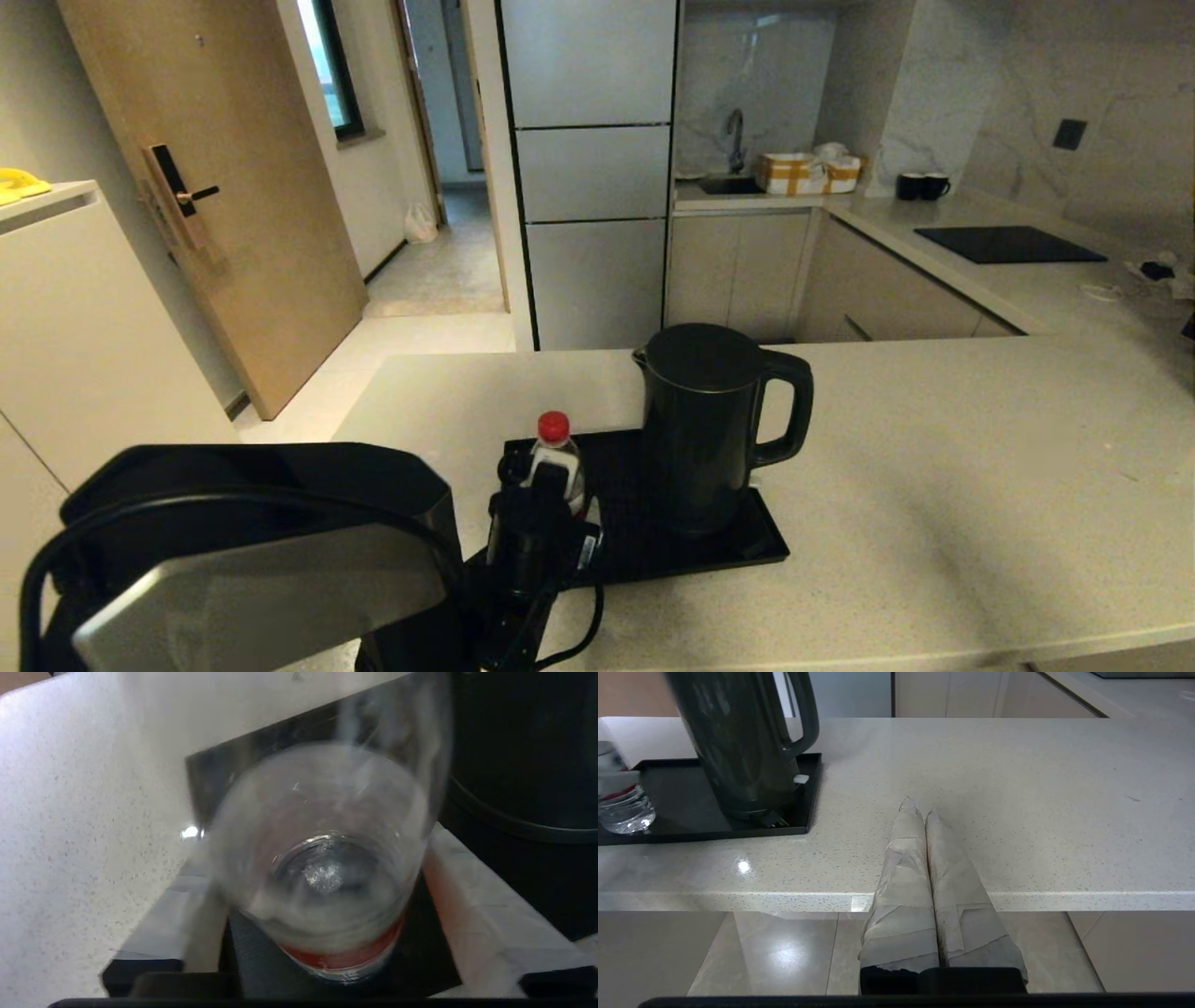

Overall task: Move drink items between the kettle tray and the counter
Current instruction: Return the bottled water to its original position

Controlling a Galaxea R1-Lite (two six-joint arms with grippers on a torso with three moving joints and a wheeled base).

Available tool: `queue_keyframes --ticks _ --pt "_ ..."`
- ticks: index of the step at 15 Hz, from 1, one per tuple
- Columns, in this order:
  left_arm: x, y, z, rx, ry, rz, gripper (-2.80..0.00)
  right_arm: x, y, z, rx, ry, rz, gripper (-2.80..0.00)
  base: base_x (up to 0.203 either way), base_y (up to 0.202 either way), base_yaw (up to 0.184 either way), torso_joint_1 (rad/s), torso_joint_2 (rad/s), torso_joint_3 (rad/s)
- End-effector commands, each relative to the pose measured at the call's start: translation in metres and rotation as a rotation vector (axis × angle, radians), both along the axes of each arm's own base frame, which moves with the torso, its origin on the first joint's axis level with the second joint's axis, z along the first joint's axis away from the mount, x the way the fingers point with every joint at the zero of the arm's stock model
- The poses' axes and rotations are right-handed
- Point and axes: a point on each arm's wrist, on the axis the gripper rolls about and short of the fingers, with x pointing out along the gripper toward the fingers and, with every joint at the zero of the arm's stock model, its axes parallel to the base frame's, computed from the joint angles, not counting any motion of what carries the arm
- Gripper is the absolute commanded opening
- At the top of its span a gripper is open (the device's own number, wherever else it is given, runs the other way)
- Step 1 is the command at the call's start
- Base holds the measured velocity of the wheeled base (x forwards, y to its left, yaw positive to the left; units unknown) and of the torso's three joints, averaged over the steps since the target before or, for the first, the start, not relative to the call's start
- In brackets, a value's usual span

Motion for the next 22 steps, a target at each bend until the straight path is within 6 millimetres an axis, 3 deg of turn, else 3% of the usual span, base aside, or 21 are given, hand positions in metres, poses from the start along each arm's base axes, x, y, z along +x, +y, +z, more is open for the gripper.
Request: queue_keyframes --ticks 1,6,10,14,19,20,21,22 --pt "0.001 0.0 -0.004 0.002 0.002 0.005 0.0 0.0 0.0 0.0 -0.001 0.003 0.001 -2.8 0.0 0.0 0.0 0.0 0.0 0.0" --pt "-0.002 0.015 0.008 -0.006 -0.002 0.037 0.0 0.0 0.0 0.0 -0.001 0.003 0.002 -2.8 0.0 0.0 0.0 0.0 0.0 0.0" --pt "-0.021 0.034 0.055 -0.059 -0.069 0.047 0.0 0.0 0.0 0.0 0.0 0.003 0.001 -2.8 0.0 0.0 0.0 0.0 0.0 0.0" --pt "-0.04 0.049 0.067 -0.051 -0.066 0.044 0.0 0.0 0.0 0.0 0.0 0.003 0.002 -2.8 0.0 0.0 0.0 0.0 0.0 0.0" --pt "-0.059 0.065 0.101 -0.067 -0.11 0.039 0.0 0.0 0.0 0.0 -0.001 0.003 0.002 -2.8 0.0 0.0 0.0 0.0 0.0 0.0" --pt "-0.064 0.069 0.112 -0.077 -0.126 0.039 -1.83 0.0 0.0 0.0 0.0 0.003 0.002 -2.8 0.0 0.0 0.0 0.0 0.0 0.0" --pt "-0.072 0.075 0.126 -0.089 -0.146 0.04 -2.8 0.0 0.0 0.0 0.0 0.003 0.002 -2.8 0.0 0.0 0.0 0.0 0.0 0.0" --pt "-0.077 0.08 0.132 -0.081 -0.144 0.042 -2.8 0.0 0.0 0.0 0.0 0.003 0.002 -2.8 0.0 0.0 0.0 0.0 0.0 0.0"
